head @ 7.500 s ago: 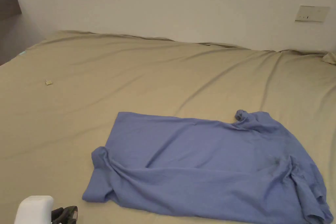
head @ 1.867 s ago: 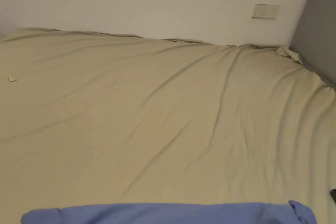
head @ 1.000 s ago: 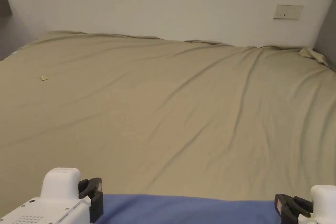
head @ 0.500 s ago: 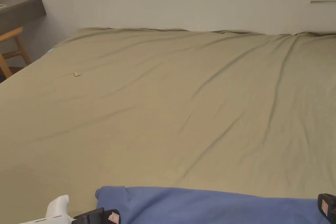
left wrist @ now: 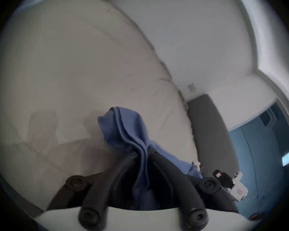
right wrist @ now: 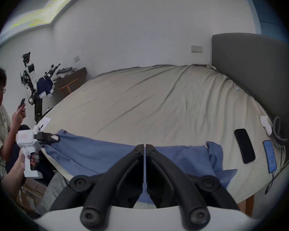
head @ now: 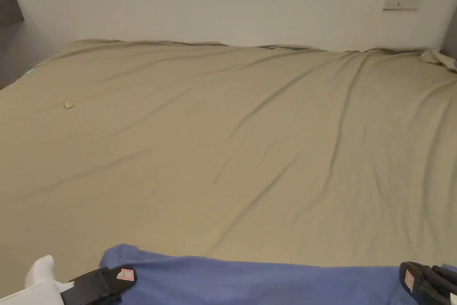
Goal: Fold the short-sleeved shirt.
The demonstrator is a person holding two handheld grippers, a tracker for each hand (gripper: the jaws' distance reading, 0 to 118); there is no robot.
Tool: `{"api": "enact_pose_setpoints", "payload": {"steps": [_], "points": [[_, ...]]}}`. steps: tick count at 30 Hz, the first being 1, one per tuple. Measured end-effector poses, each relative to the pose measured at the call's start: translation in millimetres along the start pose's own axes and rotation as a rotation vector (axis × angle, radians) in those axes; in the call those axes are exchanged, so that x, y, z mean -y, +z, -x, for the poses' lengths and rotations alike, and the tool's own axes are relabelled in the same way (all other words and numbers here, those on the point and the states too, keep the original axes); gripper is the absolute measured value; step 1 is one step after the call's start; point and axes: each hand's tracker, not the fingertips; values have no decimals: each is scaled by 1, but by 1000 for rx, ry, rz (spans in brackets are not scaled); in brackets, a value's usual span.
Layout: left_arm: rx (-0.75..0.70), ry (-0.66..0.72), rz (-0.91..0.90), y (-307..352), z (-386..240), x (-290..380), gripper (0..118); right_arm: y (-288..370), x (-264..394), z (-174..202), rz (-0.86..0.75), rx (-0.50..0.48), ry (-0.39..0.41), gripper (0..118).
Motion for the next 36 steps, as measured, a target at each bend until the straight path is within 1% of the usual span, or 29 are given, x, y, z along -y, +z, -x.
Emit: {"api": "enact_pose_setpoints", "payload": {"steps": [4,7,10,13,15,17,18,19,20,21,22,23,25,26,27,28,29,31,32,33,34,35,36], "points": [[77,-184,32,-13,-82,7,6,15,-2,-13,-33,36,-19,4],[187,-219,103,-46,-132,32,6,23,-3,-23,-57,46,-43,4],[264,-260,222,-96,-169,69,6,28,-2,-30,-63,59,-39,4],[222,-329,328,-146,-184,107,6,34,1,-40,-57,84,-40,4],[180,-317,347,-173,-181,128,6,38,4,-47,-55,98,-54,4],[140,-332,376,-190,-174,141,7,41,7,-54,-48,108,-61,4],[117,-347,372,-193,-172,145,19,42,7,-56,-42,114,-62,4],[116,-361,379,-194,-170,146,60,43,7,-57,-38,115,-61,4],[114,-356,383,-190,-168,143,95,44,7,-59,-36,117,-56,4],[108,-353,387,-186,-166,139,109,44,7,-59,-36,123,-52,4],[118,-338,378,-179,-163,135,109,44,6,-59,-35,126,-50,4],[156,-303,340,-169,-158,129,109,44,6,-60,-34,124,-50,4],[158,-241,282,-148,-150,118,109,43,6,-60,-35,119,-52,4],[188,-203,253,-143,-142,114,109,42,6,-60,-32,117,-53,4],[213,-157,227,-141,-134,113,108,41,7,-60,-30,114,-54,4],[217,-118,222,-143,-128,112,102,39,8,-60,-27,113,-55,4],[222,-87,248,-151,-122,113,93,38,9,-59,-26,111,-60,4],[201,-77,307,-171,-113,123,76,38,10,-58,-25,101,-70,4],[154,-80,310,-182,-113,131,38,39,10,-57,-27,95,-71,4],[98,-105,322,-190,-115,140,8,40,10,-56,-26,90,-67,4],[131,-107,318,-195,-116,148,5,41,10,-54,-25,89,-63,4],[219,-101,367,-201,-115,155,5,44,10,-53,-26,93,-57,4],[277,-89,415,-208,-120,167,5,46,11,-53,-28,97,-57,4]]}}
